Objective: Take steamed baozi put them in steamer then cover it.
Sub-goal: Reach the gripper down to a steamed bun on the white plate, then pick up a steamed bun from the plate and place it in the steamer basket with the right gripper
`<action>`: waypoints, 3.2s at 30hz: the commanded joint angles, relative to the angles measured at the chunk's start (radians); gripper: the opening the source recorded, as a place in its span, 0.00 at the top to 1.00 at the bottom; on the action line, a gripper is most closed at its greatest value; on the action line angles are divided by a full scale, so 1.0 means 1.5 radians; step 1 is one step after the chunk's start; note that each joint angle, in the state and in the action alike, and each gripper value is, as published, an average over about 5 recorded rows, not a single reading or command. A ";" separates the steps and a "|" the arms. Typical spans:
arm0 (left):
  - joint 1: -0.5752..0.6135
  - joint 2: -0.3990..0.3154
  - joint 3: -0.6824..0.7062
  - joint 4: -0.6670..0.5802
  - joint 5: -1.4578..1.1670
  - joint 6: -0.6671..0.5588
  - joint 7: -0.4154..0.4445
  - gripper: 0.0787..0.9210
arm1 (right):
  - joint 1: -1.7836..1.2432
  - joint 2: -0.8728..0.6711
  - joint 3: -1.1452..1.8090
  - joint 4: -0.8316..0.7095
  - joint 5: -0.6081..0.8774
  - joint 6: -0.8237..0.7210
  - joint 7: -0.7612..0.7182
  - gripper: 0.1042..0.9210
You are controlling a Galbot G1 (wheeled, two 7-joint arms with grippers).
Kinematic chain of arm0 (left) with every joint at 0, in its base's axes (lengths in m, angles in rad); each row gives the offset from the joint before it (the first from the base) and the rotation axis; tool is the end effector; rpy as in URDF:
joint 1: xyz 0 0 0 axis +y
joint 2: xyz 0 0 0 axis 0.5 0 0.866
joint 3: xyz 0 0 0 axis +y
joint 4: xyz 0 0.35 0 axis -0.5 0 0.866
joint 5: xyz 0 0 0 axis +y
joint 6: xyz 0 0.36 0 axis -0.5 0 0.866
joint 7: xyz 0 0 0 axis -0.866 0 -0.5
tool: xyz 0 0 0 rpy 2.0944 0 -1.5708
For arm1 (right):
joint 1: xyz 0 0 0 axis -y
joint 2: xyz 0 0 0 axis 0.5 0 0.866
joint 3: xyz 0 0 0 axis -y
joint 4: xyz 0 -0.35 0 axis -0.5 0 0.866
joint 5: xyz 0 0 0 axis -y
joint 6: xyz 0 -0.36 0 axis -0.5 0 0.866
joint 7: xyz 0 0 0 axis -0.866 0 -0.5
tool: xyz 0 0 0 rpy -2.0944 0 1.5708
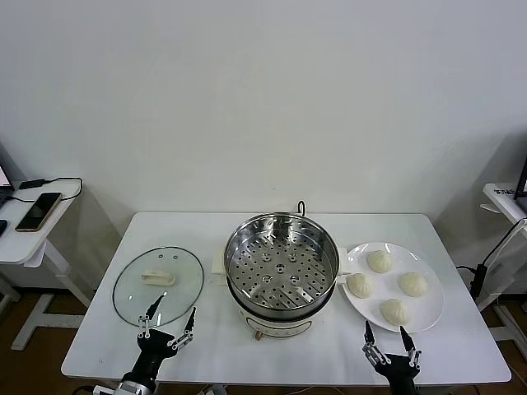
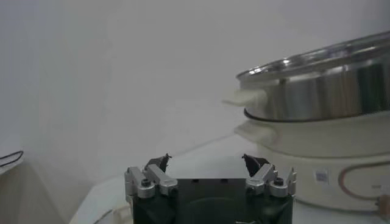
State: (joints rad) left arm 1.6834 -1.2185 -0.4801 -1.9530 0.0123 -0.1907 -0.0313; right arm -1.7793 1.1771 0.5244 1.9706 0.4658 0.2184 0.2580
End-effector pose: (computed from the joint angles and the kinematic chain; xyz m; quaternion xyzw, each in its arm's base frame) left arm 0.1451 0.0608 -0.3652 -0.1032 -0.9845 -0.1384 0.0322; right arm 0.1172 -0.0808 -0.3657 -0.0711 -0.9923 -0.0589 0.0823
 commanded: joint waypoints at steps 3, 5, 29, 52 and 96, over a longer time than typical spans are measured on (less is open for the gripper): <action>0.000 -0.001 0.003 -0.013 -0.002 -0.005 -0.002 0.12 | 0.052 -0.027 0.031 0.012 0.013 -0.066 0.027 0.12; -0.003 -0.002 0.005 -0.021 -0.006 -0.007 -0.004 0.12 | 0.098 -0.055 0.041 0.003 0.024 -0.087 0.032 0.12; -0.015 -0.011 0.020 -0.070 -0.020 -0.017 -0.024 0.12 | 0.915 -0.440 -0.482 -0.586 0.087 -0.170 -0.611 0.12; -0.007 -0.021 0.012 -0.085 -0.022 -0.009 -0.037 0.12 | 1.254 -0.243 -0.773 -0.896 -0.380 -0.087 -1.062 0.12; -0.012 -0.020 0.010 -0.081 -0.030 -0.013 -0.053 0.12 | 1.364 -0.197 -0.916 -0.734 -0.411 0.067 -0.994 0.31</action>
State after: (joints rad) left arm 1.6649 -1.2487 -0.4650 -2.0727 -0.0331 -0.2100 -0.1103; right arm 0.1861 0.9301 -0.7799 0.7094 -0.1799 0.2735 -1.2289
